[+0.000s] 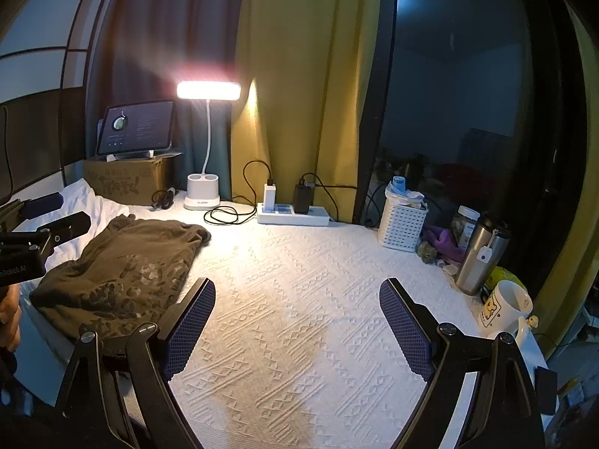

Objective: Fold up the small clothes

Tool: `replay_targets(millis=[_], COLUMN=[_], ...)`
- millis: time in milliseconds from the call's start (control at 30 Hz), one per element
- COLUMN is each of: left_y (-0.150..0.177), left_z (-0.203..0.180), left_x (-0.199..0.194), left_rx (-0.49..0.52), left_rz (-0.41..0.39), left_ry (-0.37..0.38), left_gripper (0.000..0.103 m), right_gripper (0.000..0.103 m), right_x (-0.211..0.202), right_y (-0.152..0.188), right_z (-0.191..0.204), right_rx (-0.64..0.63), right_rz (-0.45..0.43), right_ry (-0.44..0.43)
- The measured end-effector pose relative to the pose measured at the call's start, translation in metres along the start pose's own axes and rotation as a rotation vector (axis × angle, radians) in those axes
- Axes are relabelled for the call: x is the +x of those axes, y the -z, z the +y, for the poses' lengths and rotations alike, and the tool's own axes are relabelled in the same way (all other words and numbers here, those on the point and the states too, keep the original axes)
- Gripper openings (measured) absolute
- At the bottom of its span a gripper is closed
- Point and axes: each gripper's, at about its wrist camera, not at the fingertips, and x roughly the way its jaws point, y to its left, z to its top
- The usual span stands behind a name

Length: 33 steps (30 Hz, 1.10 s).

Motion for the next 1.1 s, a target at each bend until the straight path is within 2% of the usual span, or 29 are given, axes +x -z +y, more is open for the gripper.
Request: replay_targets(millis=[1100], left_y=[0.0002], left_z=[-0.0019], left_x=[0.0], left_rx=[0.007], left_rz=[0.002], left_ry=[0.001], left_gripper=[0.089], right_gripper=[0.09], right_x=[0.001], right_y=[0.0025], right_z=[0.0002], right_rx=[-0.004], right_rz=[0.012], right_ry=[-0.003])
